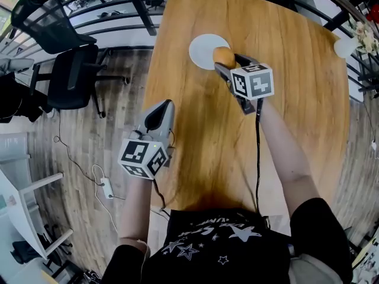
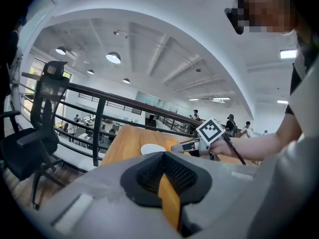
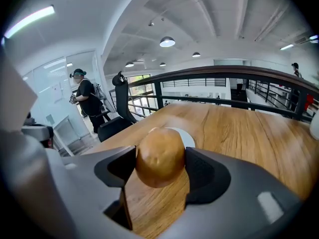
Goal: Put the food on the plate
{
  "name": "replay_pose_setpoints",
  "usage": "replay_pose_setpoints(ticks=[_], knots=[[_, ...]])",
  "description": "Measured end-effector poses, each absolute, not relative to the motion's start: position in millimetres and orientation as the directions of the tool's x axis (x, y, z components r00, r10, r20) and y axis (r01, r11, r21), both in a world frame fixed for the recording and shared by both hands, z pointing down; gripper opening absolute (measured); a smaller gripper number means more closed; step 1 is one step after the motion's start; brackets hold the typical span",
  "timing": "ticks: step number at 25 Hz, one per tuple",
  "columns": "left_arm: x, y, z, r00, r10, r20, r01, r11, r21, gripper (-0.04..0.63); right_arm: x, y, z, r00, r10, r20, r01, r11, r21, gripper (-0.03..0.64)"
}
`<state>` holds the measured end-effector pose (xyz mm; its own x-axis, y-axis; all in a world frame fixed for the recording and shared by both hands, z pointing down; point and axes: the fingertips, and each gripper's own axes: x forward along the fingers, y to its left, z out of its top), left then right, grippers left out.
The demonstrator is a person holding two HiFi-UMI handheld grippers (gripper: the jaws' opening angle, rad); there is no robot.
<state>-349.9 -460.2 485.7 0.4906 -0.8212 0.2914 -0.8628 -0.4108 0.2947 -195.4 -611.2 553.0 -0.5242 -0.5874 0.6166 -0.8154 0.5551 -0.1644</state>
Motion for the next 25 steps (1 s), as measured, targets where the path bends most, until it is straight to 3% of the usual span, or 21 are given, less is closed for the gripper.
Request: replay_pose_setpoints(ticks=[25], knots=[[-375.1, -478.6, 519.7, 0.447, -0.836, 0.32, -0.874, -0.331, 0.356, 0.002, -238.8, -662.2, 590.0, -0.444, -0.553, 0.705, -0.787, 0.616, -0.012, 0.316]])
